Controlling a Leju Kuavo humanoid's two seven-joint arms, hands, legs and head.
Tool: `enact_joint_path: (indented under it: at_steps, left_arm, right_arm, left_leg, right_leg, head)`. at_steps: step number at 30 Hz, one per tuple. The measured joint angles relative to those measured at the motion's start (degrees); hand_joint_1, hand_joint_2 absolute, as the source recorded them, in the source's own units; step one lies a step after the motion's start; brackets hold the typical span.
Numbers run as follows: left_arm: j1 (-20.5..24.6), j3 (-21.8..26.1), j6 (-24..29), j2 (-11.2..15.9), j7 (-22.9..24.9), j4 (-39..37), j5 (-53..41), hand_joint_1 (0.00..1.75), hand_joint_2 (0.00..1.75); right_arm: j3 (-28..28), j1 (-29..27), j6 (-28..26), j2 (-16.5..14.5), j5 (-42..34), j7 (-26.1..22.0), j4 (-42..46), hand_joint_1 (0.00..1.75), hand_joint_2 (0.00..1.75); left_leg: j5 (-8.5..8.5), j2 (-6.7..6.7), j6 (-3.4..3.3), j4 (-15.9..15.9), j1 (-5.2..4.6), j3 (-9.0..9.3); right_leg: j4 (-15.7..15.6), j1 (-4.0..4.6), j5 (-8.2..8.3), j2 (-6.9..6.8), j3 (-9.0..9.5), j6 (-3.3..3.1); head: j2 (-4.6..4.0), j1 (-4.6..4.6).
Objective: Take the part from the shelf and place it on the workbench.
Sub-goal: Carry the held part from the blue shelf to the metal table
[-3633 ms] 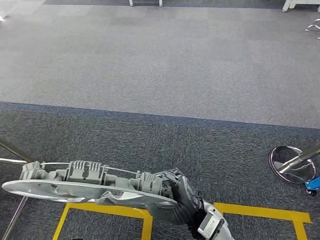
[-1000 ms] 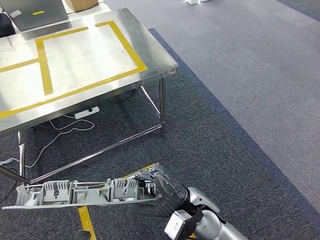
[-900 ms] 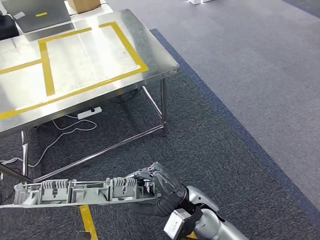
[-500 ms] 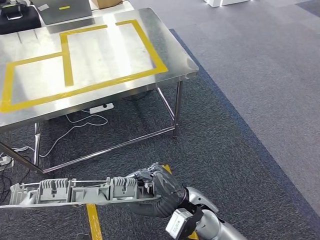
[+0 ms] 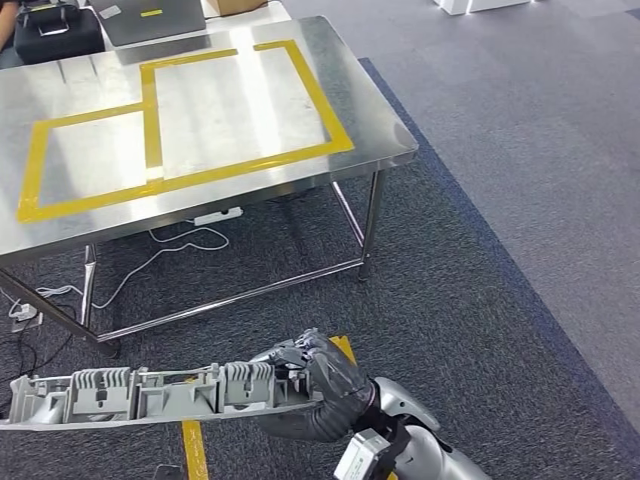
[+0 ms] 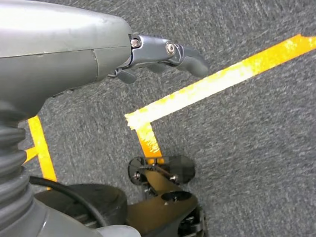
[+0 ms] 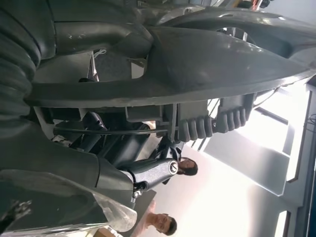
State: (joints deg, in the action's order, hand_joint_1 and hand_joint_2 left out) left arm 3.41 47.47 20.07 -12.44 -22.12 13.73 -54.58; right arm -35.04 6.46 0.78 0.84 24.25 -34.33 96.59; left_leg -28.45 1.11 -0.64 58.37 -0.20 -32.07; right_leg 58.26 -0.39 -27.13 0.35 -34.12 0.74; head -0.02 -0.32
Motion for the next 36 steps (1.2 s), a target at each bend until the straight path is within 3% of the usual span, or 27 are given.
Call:
enact_joint_path:
  at_steps: [2, 5, 6, 7, 8, 10, 11, 13, 16, 18, 20, 21, 22, 23, 25, 26, 27, 30, 32, 33, 36]
  left_arm:
    - [0.1, 0.1, 0.1, 0.0, 0.0, 0.0, -0.1, 0.0, 1.75]
    - [0.1, 0.1, 0.1, 0.1, 0.0, 0.0, -0.2, 0.0, 1.75]
    - [0.0, 0.1, 0.1, 0.1, 0.0, 0.0, -0.2, 0.0, 1.75]
    - [-0.1, 0.2, 0.1, 0.1, 0.0, 0.0, -0.3, 0.0, 1.75]
    - [-0.1, 0.2, 0.1, 0.1, 0.0, 0.0, -0.5, 0.0, 1.75]
    - [-0.1, 0.2, 0.2, 0.2, 0.0, 0.0, -0.6, 0.0, 1.75]
    - [0.0, 0.2, 0.2, 0.2, 0.0, 0.0, -0.7, 0.0, 1.75]
    - [0.1, 0.2, 0.2, 0.2, 0.0, 0.0, -0.9, 0.0, 1.75]
    - [0.0, 0.2, 0.3, 0.2, 0.1, 0.0, -1.2, 0.0, 1.75]
    - [0.1, 0.2, 0.3, 0.1, 0.1, 0.0, -1.3, 0.0, 1.75]
    - [0.2, 0.2, 0.3, 0.1, 0.1, 0.0, -1.3, 0.0, 1.75]
    - [0.1, 0.2, 0.3, 0.1, 0.1, 0.0, -1.3, 0.0, 1.75]
    - [0.1, 0.2, 0.3, 0.1, 0.1, 0.0, -1.3, 0.0, 1.75]
    - [0.1, 0.2, 0.3, 0.1, 0.1, 0.0, -1.3, 0.0, 1.75]
    - [0.0, 0.2, 0.3, 0.1, 0.1, 0.0, -1.3, 0.0, 1.75]
    - [0.1, 0.2, 0.3, 0.0, 0.1, 0.0, -1.3, 0.0, 1.75]
    - [0.1, 0.2, 0.4, 0.0, 0.2, 0.0, -1.3, 0.0, 1.75]
    - [0.1, 0.2, 0.4, -0.1, 0.2, 0.0, -1.4, 0.0, 1.75]
    - [0.1, 0.2, 0.4, -0.1, 0.3, 0.0, -1.4, 0.0, 1.75]
    - [0.2, 0.2, 0.4, 0.0, 0.3, 0.0, -1.5, 0.0, 1.75]
    - [0.2, 0.2, 0.5, 0.0, 0.3, 0.0, -1.5, 0.0, 1.75]
  right_arm:
    - [-0.1, 0.1, -0.3, 0.0, 0.4, 0.1, 0.4, 1.75, 1.75]
    - [-0.3, 0.2, -0.6, 0.0, 0.7, 0.2, 0.8, 1.75, 1.75]
    - [-0.4, 0.1, -0.8, 0.0, 1.0, 0.3, 0.8, 1.75, 1.75]
    - [-0.5, 0.1, -0.9, 0.0, 1.4, 0.4, 0.8, 1.75, 1.75]
    - [-0.6, 0.0, -1.1, 0.0, 1.8, 0.5, 0.8, 1.75, 1.75]
    - [-0.9, 0.0, -1.5, 0.0, 2.7, 0.6, 0.9, 1.75, 1.75]
    - [-1.0, 0.1, -1.8, 0.0, 3.3, 0.7, 1.0, 1.75, 1.75]
    - [-1.4, 0.3, -2.4, 0.1, 4.4, 0.8, 1.1, 1.75, 1.75]
    - [-2.0, 0.4, -2.7, 0.1, 5.2, 1.0, 1.3, 1.75, 1.75]
    - [-2.2, 0.5, -2.8, 0.1, 5.4, 1.0, 1.5, 1.75, 1.75]
    - [-2.5, 0.5, -2.9, 0.2, 5.4, 1.0, 1.6, 1.75, 1.75]
    - [-2.6, 0.5, -3.0, 0.2, 5.5, 1.0, 1.6, 1.75, 1.75]
    - [-2.7, 0.5, -3.0, 0.3, 5.6, 1.1, 1.6, 1.75, 1.75]
    - [-2.9, 0.5, -3.0, 0.4, 5.7, 1.2, 1.6, 1.75, 1.75]
    - [-3.1, 0.5, -3.1, 0.6, 5.8, 1.2, 1.6, 1.75, 1.75]
    - [-3.2, 0.5, -3.1, 0.6, 5.8, 1.2, 1.6, 1.75, 1.75]
    - [-3.2, 0.5, -3.1, 0.6, 5.8, 1.2, 1.6, 1.75, 1.75]
    - [-3.4, 0.7, -3.2, 0.7, 5.9, 1.3, 1.8, 1.75, 1.75]
    - [-3.5, 0.8, -3.2, 0.7, 5.9, 1.3, 1.8, 1.75, 1.75]
    - [-3.5, 0.8, -3.2, 0.7, 5.9, 1.3, 1.9, 1.75, 1.75]
    - [-3.6, 0.8, -3.3, 0.7, 5.8, 1.4, 1.9, 1.75, 1.75]
  left_leg:
    - [-1.34, -0.21, 0.68, 2.2, 0.09, -0.81]
    - [-5.48, -0.4, 1.55, 12.9, 0.51, -6.44]
    - [-5.94, -0.4, 1.71, 15.7, 0.65, -8.22]
    - [-5.15, -0.41, 1.8, 16.4, 0.75, -9.02]
    - [-3.19, -0.44, 1.81, 14.7, 0.83, -8.68]
    - [1.56, -0.84, 1.58, 7.2, 0.84, -5.79]
    - [2.76, -1.1, 1.35, 3.8, 0.7, -4.3]
    - [2.63, -1.49, 0.76, 0.9, 0.36, -3.08]
    - [2.23, -1.2, -0.38, 0.0, 0.43, -2.37]
    - [2.0, -0.95, -1.17, -0.6, 0.69, -1.41]
    - [1.47, -0.65, -1.62, -0.6, 0.61, -0.91]
    - [1.17, -0.42, -1.69, -0.6, 0.57, -0.65]
    - [0.83, -0.14, -1.67, -0.5, 0.54, -0.3]
    - [0.45, 0.23, -1.59, -0.5, 0.53, 0.19]
    - [-0.43, 0.98, -1.33, -0.5, 0.55, 1.28]
    - [-0.88, 1.35, -1.06, -0.4, 0.49, 1.61]
    - [-1.22, 1.64, -0.78, -0.3, 0.48, 1.72]
    - [-1.84, 2.2, 0.12, -0.4, 0.58, 1.68]
    - [-2.85, 1.48, 0.76, 1.1, 0.58, 1.34]
    - [-4.0, 0.85, 1.09, 3.6, 0.6, 0.24]
    - [-7.68, -0.36, 1.81, 15.0, 0.82, -6.36]
  right_leg:
    - [-0.3, -0.28, -0.25, -0.17, 0.61, -0.61]
    - [-0.4, -0.38, -0.93, -0.46, 1.45, -1.19]
    - [-0.4, -0.37, -1.21, -0.47, 1.76, -1.2]
    - [-0.4, -0.37, -1.5, -0.46, 2.13, -1.16]
    - [-0.4, -0.38, -1.82, -0.45, 2.62, -1.07]
    - [-0.4, -0.34, -2.54, -0.49, 3.52, -0.74]
    - [-0.4, -0.25, -2.88, -0.5, 3.81, -0.46]
    - [-0.7, -0.09, -3.29, -0.62, 4.0, 0.16]
    - [-0.7, -0.16, -3.99, -0.93, 4.26, 1.17]
    - [3.5, -0.23, -5.94, -0.78, 2.18, 1.64]
    - [11.8, -0.23, -8.63, -0.54, -2.74, 1.87]
    - [15.1, -0.24, -9.15, -0.52, -5.2, 1.96]
    - [16.3, -0.24, -8.44, -0.51, -6.74, 1.98]
    - [15.2, -0.24, -6.45, -0.46, -7.01, 1.92]
    - [7.9, -0.26, -1.0, 0.19, -4.67, 1.62]
    - [4.3, -0.28, 0.63, 0.74, -2.95, 1.43]
    - [1.9, -0.28, 1.22, 1.2, -1.71, 1.22]
    - [0.2, -0.3, 0.31, 1.37, -0.51, 0.47]
    - [-0.1, -0.56, -0.09, 0.84, 0.17, -0.23]
    - [-0.3, -0.7, -0.34, 0.46, 0.61, -0.53]
    - [-0.3, -0.69, -1.47, -0.6, 1.85, -0.87]
  head:
    - [0.0, -0.28]
    - [0.0, -0.63]
    - [0.0, -0.61]
    - [0.0, -0.63]
    - [0.0, -0.64]
    - [0.0, -0.64]
    - [0.0, -0.66]
    - [0.0, -0.62]
    - [0.0, -0.48]
    - [0.0, -0.2]
    - [0.0, 0.09]
    - [0.0, 0.15]
    - [0.0, 0.16]
    - [0.0, 0.15]
    - [0.0, 0.17]
    - [0.0, 0.13]
    - [0.0, 0.07]
    - [0.0, -0.08]
    - [0.0, -0.29]
    - [0.0, -0.42]
    - [0.0, -0.62]
